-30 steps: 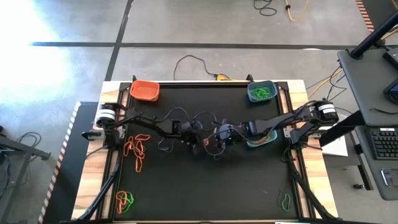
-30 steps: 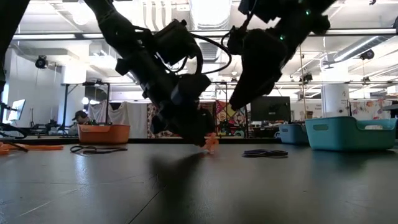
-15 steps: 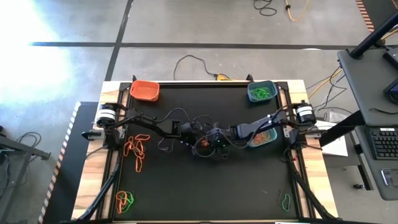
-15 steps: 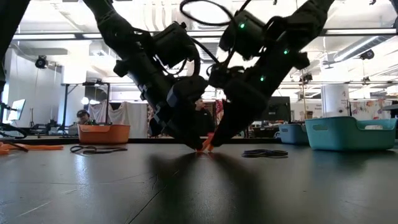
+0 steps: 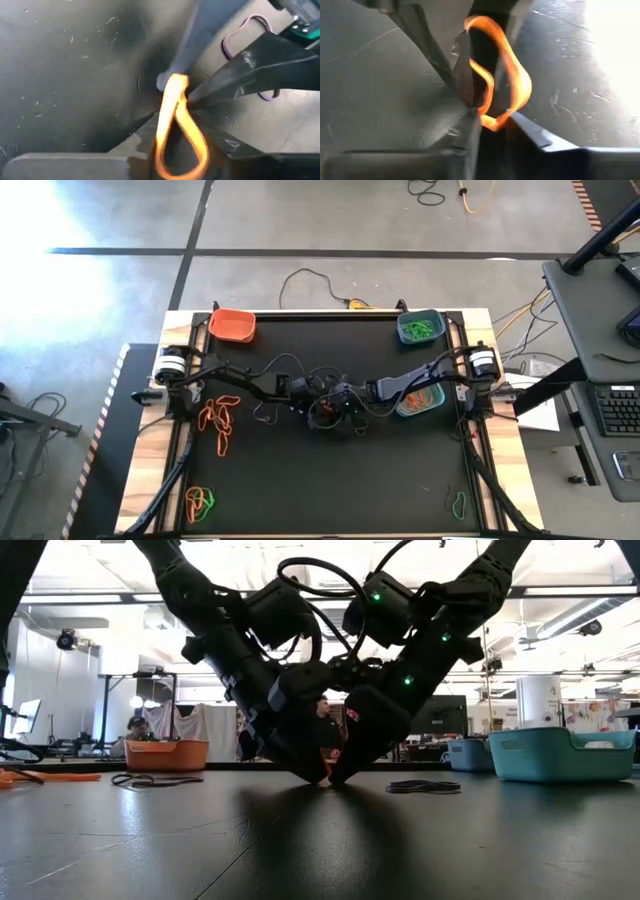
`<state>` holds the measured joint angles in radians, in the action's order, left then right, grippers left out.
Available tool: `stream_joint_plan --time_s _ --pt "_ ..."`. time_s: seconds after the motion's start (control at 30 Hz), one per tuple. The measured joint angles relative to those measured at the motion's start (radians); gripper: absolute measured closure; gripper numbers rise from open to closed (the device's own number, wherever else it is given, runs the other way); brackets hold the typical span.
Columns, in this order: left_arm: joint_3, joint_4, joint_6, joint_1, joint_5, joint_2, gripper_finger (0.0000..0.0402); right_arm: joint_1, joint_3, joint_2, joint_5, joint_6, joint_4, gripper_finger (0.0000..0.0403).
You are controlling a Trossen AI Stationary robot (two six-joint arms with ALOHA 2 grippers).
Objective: Sort rubber bands into baskets
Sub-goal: Put the orange rubber band into the green bin
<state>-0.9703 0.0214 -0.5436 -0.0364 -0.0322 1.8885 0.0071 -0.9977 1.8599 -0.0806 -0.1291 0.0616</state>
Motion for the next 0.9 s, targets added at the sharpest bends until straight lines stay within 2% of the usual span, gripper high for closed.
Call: stream_joint_plan --time_s 0.1,0.13,0.27,0.4,0.5,0.7,0.8,0.9 --pt "0.000 0.003 0.002 0.000 0.003 0.000 0.0294 0.001 0.000 0.000 0.003 0.000 0.003 0.0378" --pt "0.000 0.000 0.005 0.000 0.003 -0.004 0.0287 0.001 0.000 0.000 0.003 0.000 0.003 0.0384" --pt "0.001 -0.061 0.021 0.000 0.004 -0.039 0.0262 0.000 0.000 -0.006 0.005 -0.029 0.002 0.0390" --pt "0.001 -0.188 0.072 0.005 -0.002 -0.148 0.0246 0.000 -0.005 -0.056 0.001 -0.043 -0.088 0.0393" --pt "0.001 -0.324 0.112 0.007 0.001 -0.261 0.0242 0.003 -0.048 -0.146 -0.028 -0.038 -0.308 0.0393" --pt "0.002 -0.535 0.148 0.023 0.102 -0.514 0.0244 0.031 -0.187 -0.361 -0.151 -0.010 -0.857 0.0393" --pt "0.003 -0.635 0.118 0.023 0.108 -0.612 0.0244 0.020 -0.209 -0.464 -0.152 -0.080 -1.051 0.0393" --pt "0.006 -0.755 0.065 0.027 0.127 -0.684 0.0244 0.004 -0.187 -0.567 -0.150 -0.187 -1.167 0.0394"
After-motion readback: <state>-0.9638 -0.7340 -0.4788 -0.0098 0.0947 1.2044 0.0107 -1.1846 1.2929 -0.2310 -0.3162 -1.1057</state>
